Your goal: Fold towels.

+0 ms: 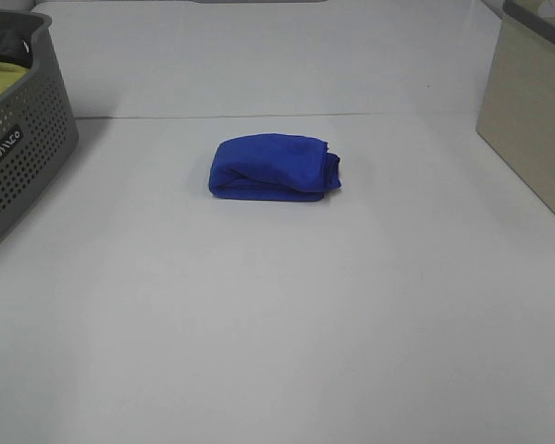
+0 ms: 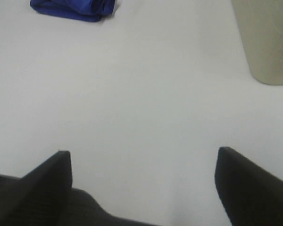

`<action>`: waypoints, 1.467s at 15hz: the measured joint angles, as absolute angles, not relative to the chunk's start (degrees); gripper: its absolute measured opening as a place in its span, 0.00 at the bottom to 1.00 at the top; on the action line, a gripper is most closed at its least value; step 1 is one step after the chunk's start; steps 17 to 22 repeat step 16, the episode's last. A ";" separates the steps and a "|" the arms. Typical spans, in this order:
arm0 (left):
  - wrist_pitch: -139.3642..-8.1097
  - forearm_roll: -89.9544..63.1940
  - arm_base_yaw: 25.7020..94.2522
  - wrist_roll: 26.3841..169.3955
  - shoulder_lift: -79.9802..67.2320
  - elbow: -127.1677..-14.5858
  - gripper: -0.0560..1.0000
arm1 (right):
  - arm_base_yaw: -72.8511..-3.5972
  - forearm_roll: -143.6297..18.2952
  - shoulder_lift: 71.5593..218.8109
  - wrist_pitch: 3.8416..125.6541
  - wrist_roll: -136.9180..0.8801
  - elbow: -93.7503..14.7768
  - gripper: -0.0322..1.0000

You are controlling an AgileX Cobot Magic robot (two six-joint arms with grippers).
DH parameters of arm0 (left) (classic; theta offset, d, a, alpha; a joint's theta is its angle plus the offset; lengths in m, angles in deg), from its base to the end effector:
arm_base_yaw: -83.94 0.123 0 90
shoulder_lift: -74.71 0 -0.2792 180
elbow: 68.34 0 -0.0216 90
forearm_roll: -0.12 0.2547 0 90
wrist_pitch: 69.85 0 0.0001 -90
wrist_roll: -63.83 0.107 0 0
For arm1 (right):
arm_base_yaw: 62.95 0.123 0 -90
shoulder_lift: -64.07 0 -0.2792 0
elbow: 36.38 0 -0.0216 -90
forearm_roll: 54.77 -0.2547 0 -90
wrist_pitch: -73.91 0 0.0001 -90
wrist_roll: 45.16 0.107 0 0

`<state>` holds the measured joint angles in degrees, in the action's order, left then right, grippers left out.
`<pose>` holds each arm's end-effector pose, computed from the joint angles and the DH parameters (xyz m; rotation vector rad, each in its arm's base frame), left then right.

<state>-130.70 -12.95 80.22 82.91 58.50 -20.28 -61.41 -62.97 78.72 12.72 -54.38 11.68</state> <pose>0.0369 -0.0236 0.2715 0.4191 2.1207 -0.1264 0.0343 0.0143 0.2707 -0.1997 2.1452 0.0977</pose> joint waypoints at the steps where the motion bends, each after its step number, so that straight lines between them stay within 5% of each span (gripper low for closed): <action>1: -130.70 -12.95 82.22 82.80 63.03 -20.28 0.66 | -61.64 -63.37 73.85 12.72 -54.38 11.80 0.79; 22: -130.70 -12.95 82.34 82.80 66.98 -20.28 0.66 | -61.64 -63.83 71.68 12.78 -54.38 11.80 0.79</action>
